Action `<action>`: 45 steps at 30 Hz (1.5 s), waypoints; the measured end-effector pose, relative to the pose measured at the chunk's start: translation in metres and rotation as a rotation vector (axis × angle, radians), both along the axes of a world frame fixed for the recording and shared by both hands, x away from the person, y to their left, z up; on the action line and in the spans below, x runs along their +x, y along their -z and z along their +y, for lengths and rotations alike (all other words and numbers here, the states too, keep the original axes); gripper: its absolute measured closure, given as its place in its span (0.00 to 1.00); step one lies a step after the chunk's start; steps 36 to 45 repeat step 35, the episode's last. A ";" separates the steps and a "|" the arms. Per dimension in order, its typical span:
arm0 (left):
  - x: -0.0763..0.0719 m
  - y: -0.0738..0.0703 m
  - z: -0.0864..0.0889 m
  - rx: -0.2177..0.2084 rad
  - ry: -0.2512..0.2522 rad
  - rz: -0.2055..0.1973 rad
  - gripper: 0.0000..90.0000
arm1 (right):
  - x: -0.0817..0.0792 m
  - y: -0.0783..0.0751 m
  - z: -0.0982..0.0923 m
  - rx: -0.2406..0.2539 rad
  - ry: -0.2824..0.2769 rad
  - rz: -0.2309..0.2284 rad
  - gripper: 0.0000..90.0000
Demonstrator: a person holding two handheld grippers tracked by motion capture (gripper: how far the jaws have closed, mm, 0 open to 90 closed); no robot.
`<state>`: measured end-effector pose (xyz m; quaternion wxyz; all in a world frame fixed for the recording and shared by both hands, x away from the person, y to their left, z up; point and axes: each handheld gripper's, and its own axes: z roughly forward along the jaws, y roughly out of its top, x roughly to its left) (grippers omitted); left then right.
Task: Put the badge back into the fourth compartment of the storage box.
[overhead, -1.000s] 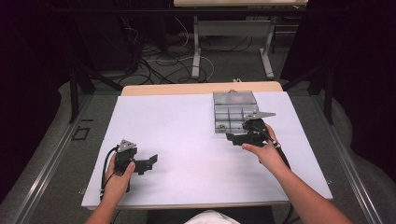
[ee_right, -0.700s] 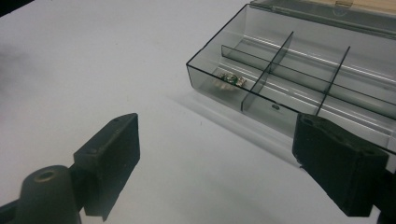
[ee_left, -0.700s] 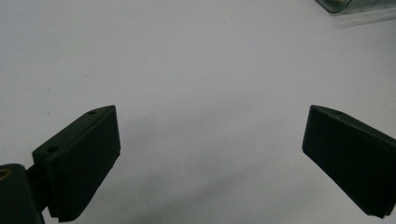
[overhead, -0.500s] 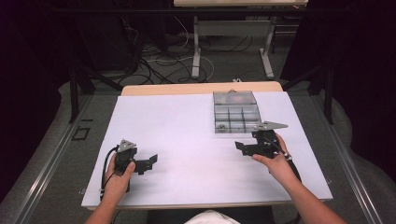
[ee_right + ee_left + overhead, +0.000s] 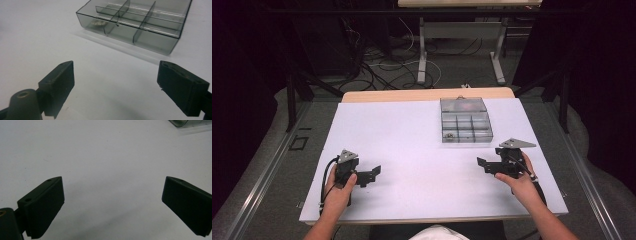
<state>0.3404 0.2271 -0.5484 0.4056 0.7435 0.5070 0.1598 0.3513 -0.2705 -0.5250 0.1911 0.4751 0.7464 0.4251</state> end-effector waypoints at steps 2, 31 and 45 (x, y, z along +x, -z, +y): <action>0.000 0.000 0.000 -0.003 -0.003 0.003 0.05 | -0.001 0.003 -0.005 0.007 0.010 0.002 0.16; 0.000 0.001 0.000 -0.010 -0.012 -0.003 0.05 | 0.000 0.032 -0.027 -0.014 0.108 0.011 0.16; 0.001 0.001 0.001 -0.002 -0.008 -0.007 0.05 | 0.000 0.033 -0.028 -0.008 0.115 0.021 0.16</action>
